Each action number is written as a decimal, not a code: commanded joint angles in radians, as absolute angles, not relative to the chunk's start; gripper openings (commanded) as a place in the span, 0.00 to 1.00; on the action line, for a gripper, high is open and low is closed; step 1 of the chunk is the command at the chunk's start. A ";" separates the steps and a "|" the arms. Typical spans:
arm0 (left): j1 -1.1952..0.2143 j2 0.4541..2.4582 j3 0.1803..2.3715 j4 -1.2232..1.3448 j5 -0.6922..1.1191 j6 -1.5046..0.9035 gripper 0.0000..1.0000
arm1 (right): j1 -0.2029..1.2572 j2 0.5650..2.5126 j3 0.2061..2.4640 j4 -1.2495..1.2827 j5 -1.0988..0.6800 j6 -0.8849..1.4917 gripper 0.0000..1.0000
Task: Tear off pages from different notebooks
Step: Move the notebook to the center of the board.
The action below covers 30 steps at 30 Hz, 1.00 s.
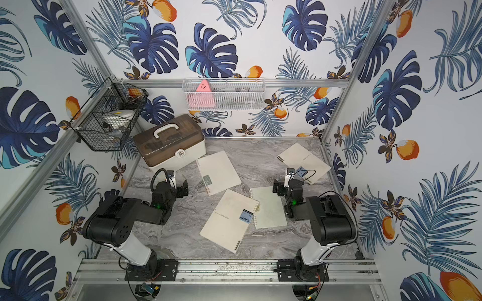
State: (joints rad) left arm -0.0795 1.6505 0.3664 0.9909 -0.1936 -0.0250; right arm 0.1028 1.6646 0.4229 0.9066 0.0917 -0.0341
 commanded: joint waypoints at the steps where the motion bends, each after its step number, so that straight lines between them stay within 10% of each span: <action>1: -0.078 1.652 0.369 1.025 -0.187 -0.006 0.99 | 0.103 1.666 0.427 0.919 0.098 -0.029 1.00; 23: -0.078 1.652 0.368 1.028 -0.190 -0.007 0.99 | 0.103 1.661 0.437 0.903 0.074 -0.042 1.00; 30: -0.152 1.392 0.433 0.699 -0.268 0.019 0.99 | 0.310 1.356 0.672 0.385 0.321 0.106 1.00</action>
State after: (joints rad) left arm -0.1188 1.5013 0.3866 0.8661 -0.1753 0.0097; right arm 0.2829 1.4487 0.6392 0.5884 0.1757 -0.0498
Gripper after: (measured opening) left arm 0.989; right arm 0.999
